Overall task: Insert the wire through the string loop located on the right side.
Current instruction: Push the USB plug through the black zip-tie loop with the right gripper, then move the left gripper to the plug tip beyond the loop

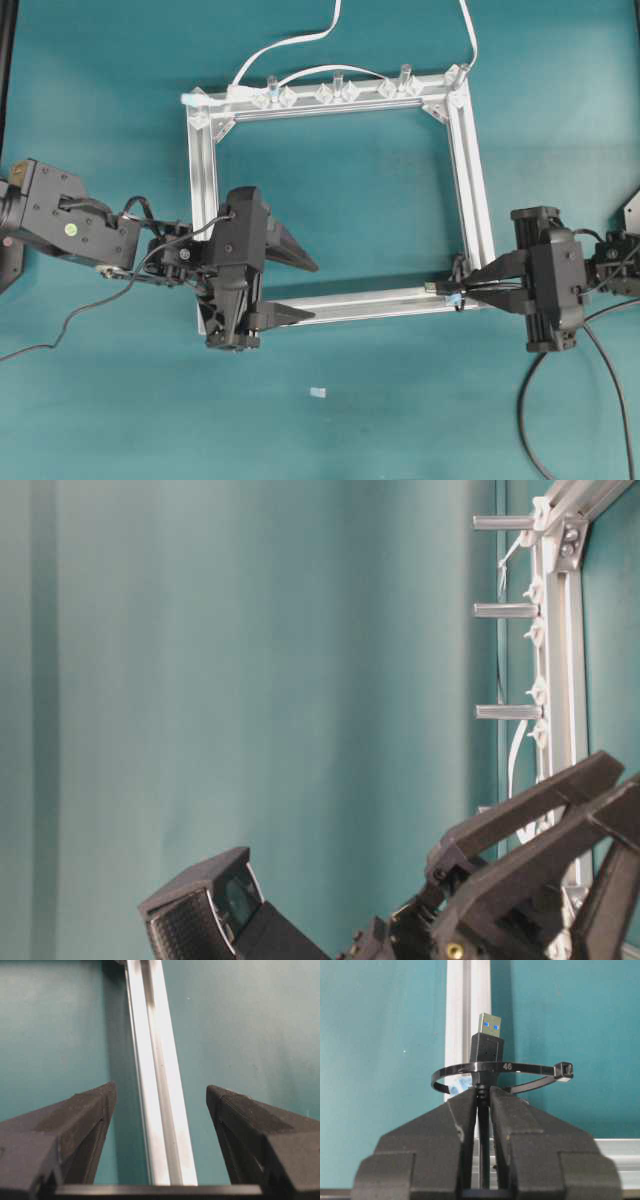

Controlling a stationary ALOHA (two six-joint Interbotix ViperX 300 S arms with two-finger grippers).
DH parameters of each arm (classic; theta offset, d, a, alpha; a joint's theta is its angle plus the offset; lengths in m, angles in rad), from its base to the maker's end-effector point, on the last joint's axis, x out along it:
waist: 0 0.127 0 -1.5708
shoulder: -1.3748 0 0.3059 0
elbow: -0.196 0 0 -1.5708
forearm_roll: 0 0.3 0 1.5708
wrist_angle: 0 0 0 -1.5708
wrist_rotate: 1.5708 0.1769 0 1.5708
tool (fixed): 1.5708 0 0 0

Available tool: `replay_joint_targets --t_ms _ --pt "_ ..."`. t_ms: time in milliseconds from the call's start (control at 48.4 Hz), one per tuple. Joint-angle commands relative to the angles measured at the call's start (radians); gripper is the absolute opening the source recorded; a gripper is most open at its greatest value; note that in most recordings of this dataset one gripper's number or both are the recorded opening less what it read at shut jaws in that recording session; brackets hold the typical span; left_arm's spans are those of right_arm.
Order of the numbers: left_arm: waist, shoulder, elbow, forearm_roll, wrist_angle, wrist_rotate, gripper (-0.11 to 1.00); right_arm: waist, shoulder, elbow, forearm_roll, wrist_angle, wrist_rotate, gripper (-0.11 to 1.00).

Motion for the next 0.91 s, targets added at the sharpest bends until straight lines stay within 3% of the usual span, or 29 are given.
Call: replay_joint_targets --t_ms 0,186,889 --pt "-0.006 -0.009 -0.025 0.002 -0.003 -0.008 0.74 -0.002 -0.005 -0.014 -0.003 -0.003 0.000 0.12" --pt "-0.005 0.049 -0.071 0.002 0.002 -0.009 0.74 -0.002 -0.005 -0.015 -0.003 -0.005 0.000 0.12" --pt "0.061 0.373 -0.472 0.005 0.057 -0.002 0.75 -0.002 -0.005 -0.009 -0.003 0.012 0.002 0.12"
